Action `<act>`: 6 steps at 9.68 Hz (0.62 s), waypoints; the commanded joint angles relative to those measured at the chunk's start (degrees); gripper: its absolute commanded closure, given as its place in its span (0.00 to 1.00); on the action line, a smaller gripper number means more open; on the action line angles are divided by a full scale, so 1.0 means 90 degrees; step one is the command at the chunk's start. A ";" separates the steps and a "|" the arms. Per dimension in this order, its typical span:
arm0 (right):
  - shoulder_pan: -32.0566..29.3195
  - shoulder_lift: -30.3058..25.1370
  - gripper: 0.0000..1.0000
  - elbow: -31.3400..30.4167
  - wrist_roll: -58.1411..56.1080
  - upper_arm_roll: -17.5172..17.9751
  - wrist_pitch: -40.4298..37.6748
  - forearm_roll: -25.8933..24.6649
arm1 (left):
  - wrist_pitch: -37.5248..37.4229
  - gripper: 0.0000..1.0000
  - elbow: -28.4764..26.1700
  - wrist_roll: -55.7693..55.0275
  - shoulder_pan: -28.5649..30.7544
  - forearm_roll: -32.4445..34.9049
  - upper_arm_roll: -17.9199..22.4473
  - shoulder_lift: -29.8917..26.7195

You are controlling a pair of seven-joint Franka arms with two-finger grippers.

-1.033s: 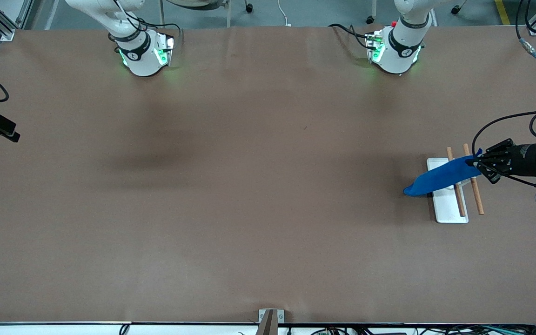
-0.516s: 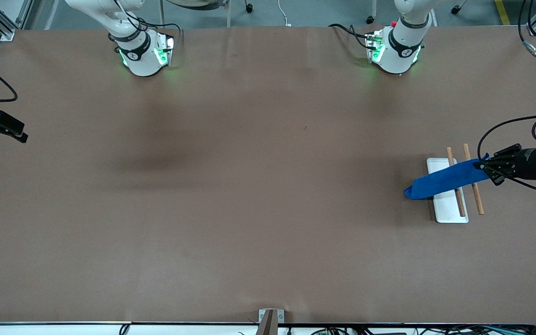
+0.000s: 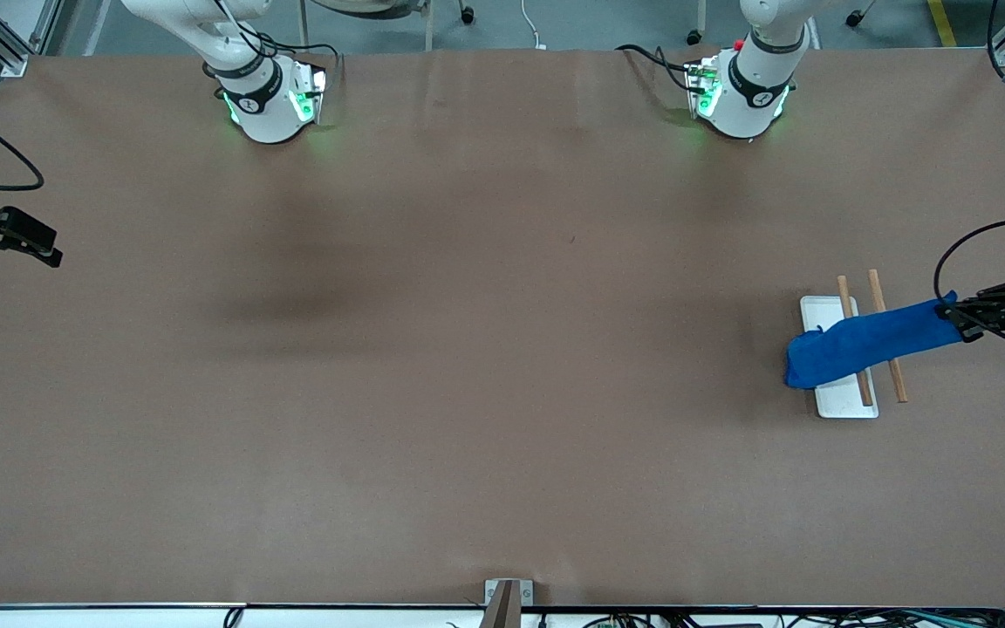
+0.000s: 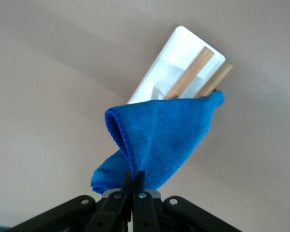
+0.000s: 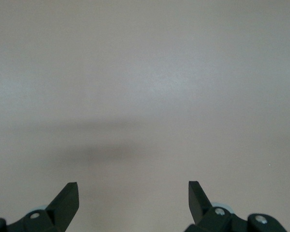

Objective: Right arm passes towel to left arm to hang
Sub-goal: 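Drape the towel across the dowels and open the left gripper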

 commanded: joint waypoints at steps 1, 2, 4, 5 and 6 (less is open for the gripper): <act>0.0019 0.0009 0.00 0.0066 0.0018 -0.0001 -0.0110 0.0013 | 0.0253 0.99 0.0150 0.0895 0.0008 0.0216 0.0218 0.0379; 0.0019 0.0009 0.00 0.0066 0.0018 -0.0001 -0.0110 0.0013 | 0.0477 0.99 0.0140 0.1345 0.0096 0.0294 0.0296 0.0438; 0.0009 0.0009 0.00 0.0056 0.0018 -0.0001 -0.0120 0.0013 | 0.0790 0.99 0.0140 0.1943 0.0320 0.0372 0.0307 0.0594; 0.0009 0.0009 0.00 0.0056 0.0018 -0.0001 -0.0120 0.0013 | 0.0859 0.98 0.0150 0.2158 0.0457 0.0373 0.0307 0.0672; 0.0009 0.0009 0.00 0.0056 0.0018 -0.0001 -0.0120 0.0013 | 0.0947 0.97 0.0140 0.2266 0.0487 0.0373 0.0307 0.0750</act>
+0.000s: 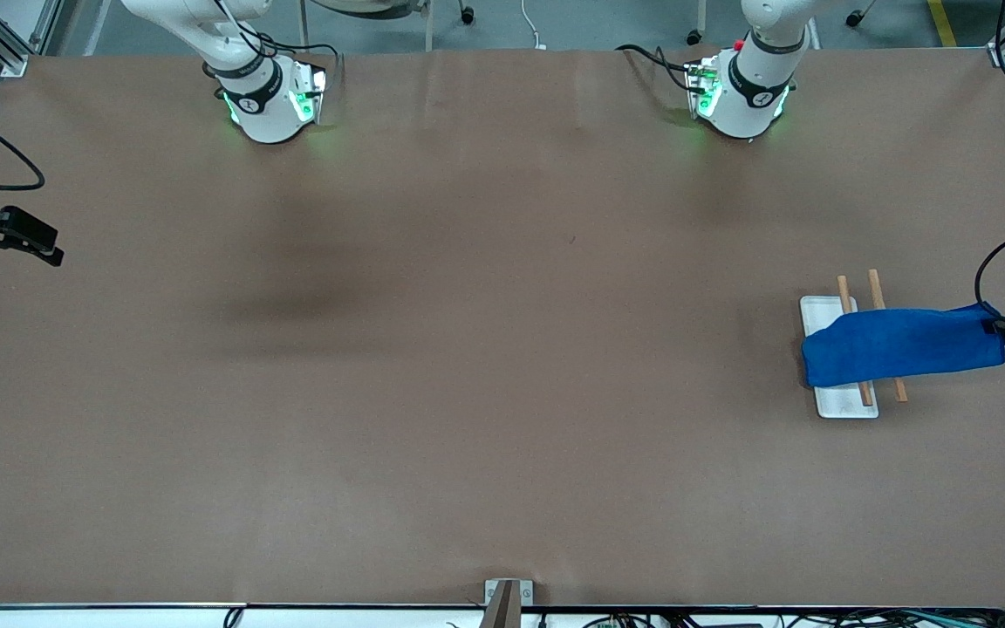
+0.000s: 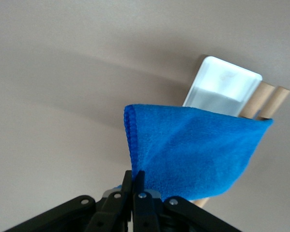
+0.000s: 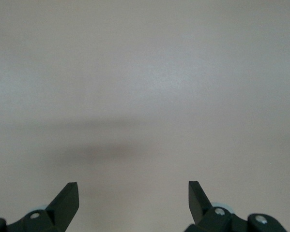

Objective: Right arm passes towel to left arm to hang
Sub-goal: 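Drape the towel across the dowels and open the left gripper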

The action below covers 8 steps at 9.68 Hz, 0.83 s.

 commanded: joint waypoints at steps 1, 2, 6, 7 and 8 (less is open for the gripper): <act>0.0009 0.0005 0.00 0.0056 0.0018 0.0000 -0.0081 0.0013 | 0.0177 0.94 0.0074 0.0166 0.0136 0.0121 -0.0028 0.0399; 0.0009 0.0005 0.00 0.0056 0.0018 0.0000 -0.0081 0.0013 | 0.0284 0.92 0.0074 0.0214 0.0263 0.0111 -0.0038 0.0487; -0.0001 0.0005 0.00 0.0056 0.0018 0.0000 -0.0081 0.0013 | 0.0344 0.00 0.0074 0.0866 0.0254 0.0121 -0.0038 0.0478; -0.0001 0.0005 0.00 0.0056 0.0018 0.0000 -0.0081 0.0013 | 0.0334 0.00 0.0094 0.1101 0.0244 0.0121 -0.0057 0.0430; -0.0001 0.0005 0.00 0.0056 0.0018 0.0000 -0.0081 0.0013 | 0.0344 0.00 0.0152 0.1123 0.0254 0.0121 -0.0067 0.0410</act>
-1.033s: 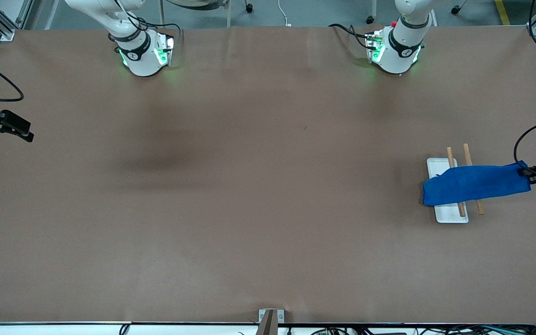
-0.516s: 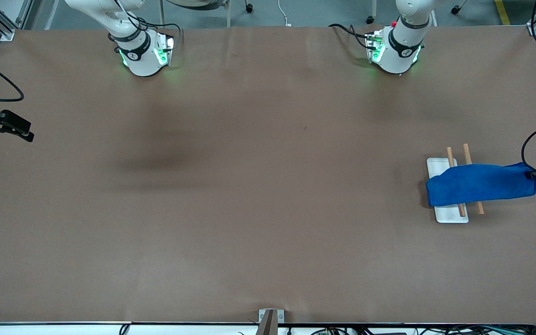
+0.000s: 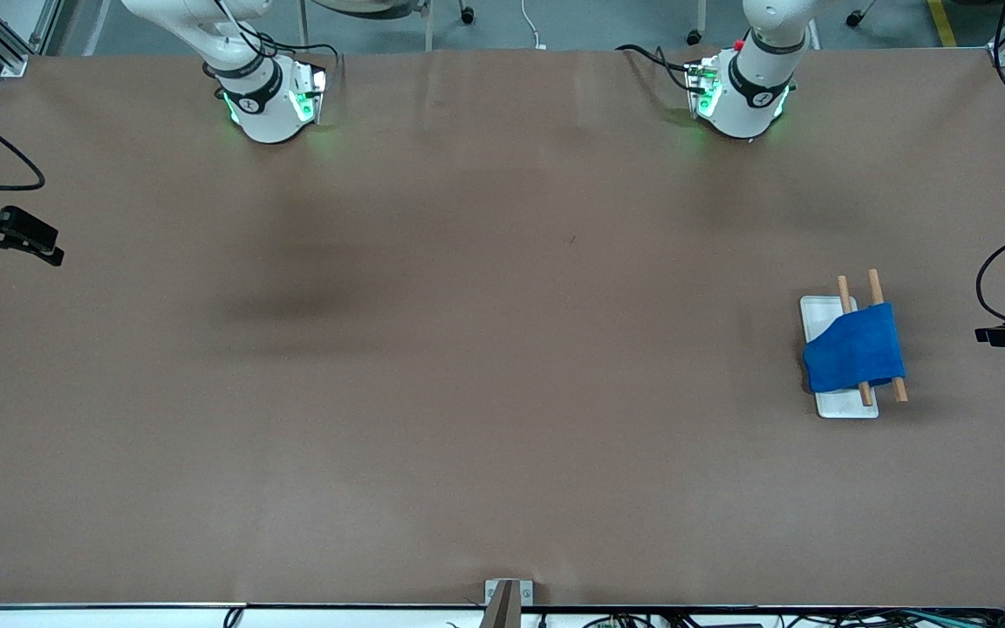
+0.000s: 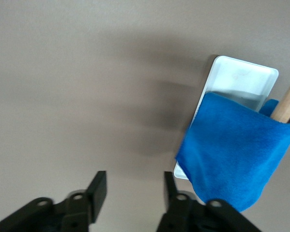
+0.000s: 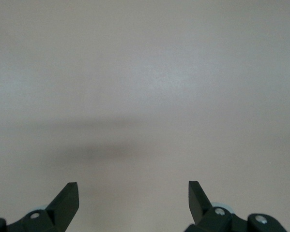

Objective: Right arm passes towel to left arm to hang

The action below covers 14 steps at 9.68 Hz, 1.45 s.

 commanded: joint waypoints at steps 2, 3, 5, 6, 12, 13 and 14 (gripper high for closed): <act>-0.0010 0.0003 0.00 0.0056 0.0017 0.0001 -0.0075 0.0013 | 0.0003 0.00 0.0257 0.0472 0.0001 0.0090 -0.0154 -0.0072; -0.0010 0.0003 0.00 0.0056 0.0017 0.0001 -0.0065 0.0013 | -0.0017 0.00 0.0257 0.0377 -0.0018 0.0061 -0.0348 -0.0363; -0.0029 0.0003 0.00 0.0056 0.0008 -0.0009 -0.0075 0.0013 | -0.0192 0.00 0.0219 -0.0255 -0.0067 0.0148 -0.0855 -0.0920; -0.0068 0.0013 0.00 0.0046 -0.0041 -0.0009 -0.0065 0.0013 | -0.0425 0.00 0.0218 -0.0597 -0.0096 0.0158 -0.1148 -0.1194; -0.0020 0.0023 0.00 0.0037 -0.0061 -0.0019 0.0003 0.0013 | -0.1375 0.00 0.0189 -0.1636 -0.0107 0.0091 -0.2683 -0.2240; -0.0020 0.0023 0.00 0.0046 -0.0061 -0.0028 0.0013 0.0013 | -0.1472 0.00 0.0189 -0.1635 -0.0106 0.0061 -0.2723 -0.2338; -0.0029 0.0023 0.00 0.0046 -0.0061 -0.0029 0.0013 0.0013 | -0.1502 0.00 0.0199 -0.1606 -0.0106 0.0051 -0.2791 -0.2474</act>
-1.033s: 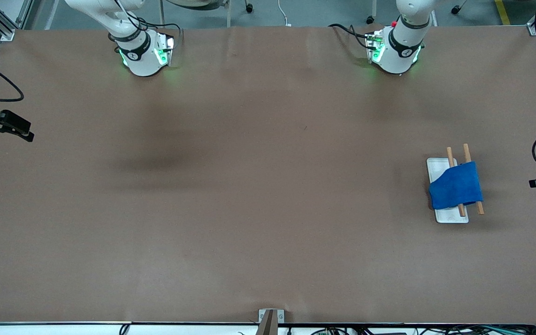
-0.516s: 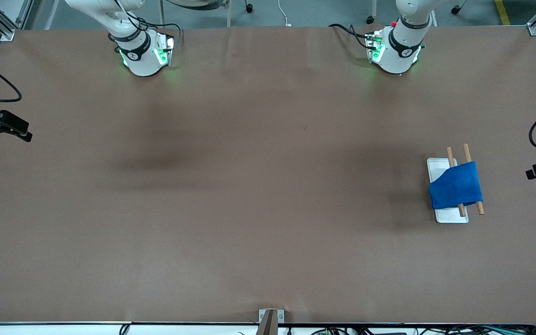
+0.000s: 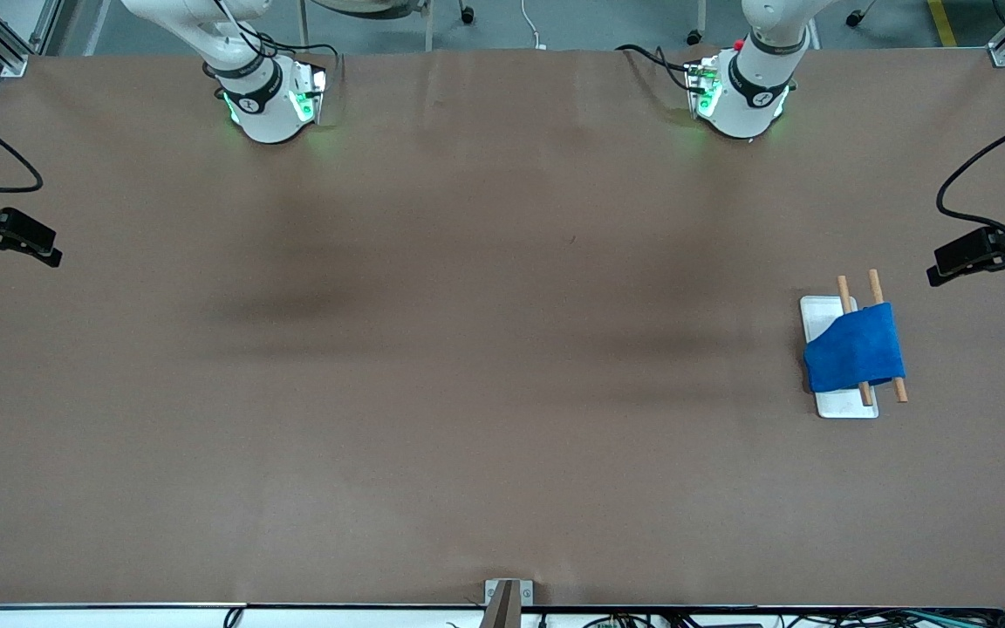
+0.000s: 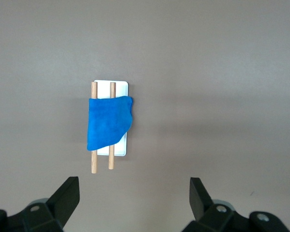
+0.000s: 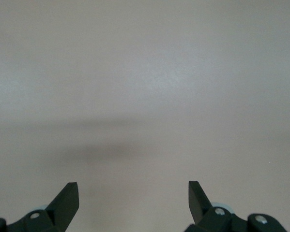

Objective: Right arm passes towel to left arm to hang

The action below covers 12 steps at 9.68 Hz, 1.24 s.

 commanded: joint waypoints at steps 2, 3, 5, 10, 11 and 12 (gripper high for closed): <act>-0.0044 -0.0001 0.00 0.0054 -0.0060 0.0002 0.0006 0.0023 | -0.0072 0.00 -0.0265 0.0085 0.0032 0.0010 -0.0103 -0.0381; -0.0044 0.0019 0.00 0.0054 -0.0060 0.0002 0.0006 0.0023 | -0.0150 0.00 -0.0400 0.0066 -0.0385 -0.0020 0.0129 -0.0585; -0.0044 0.0019 0.00 0.0074 -0.0060 0.0002 0.0006 0.0023 | -0.0150 0.00 -0.0936 0.0056 -0.1711 -0.0204 0.1512 -0.1190; 0.0014 0.0117 0.00 0.0396 -0.0040 0.0012 0.0006 0.0023 | -0.0121 0.00 -0.2139 -0.0012 -0.3084 -0.0831 0.2973 -0.2177; 0.0033 0.0117 0.00 0.0406 -0.0040 0.0012 -0.0004 0.0023 | -0.0141 0.00 -0.2043 -0.0012 -0.3084 -0.0792 0.2944 -0.2140; 0.0063 0.0117 0.00 0.0416 -0.0040 0.0031 0.0006 0.0023 | -0.0150 0.00 -0.1926 -0.0012 -0.3074 -0.0791 0.2944 -0.2062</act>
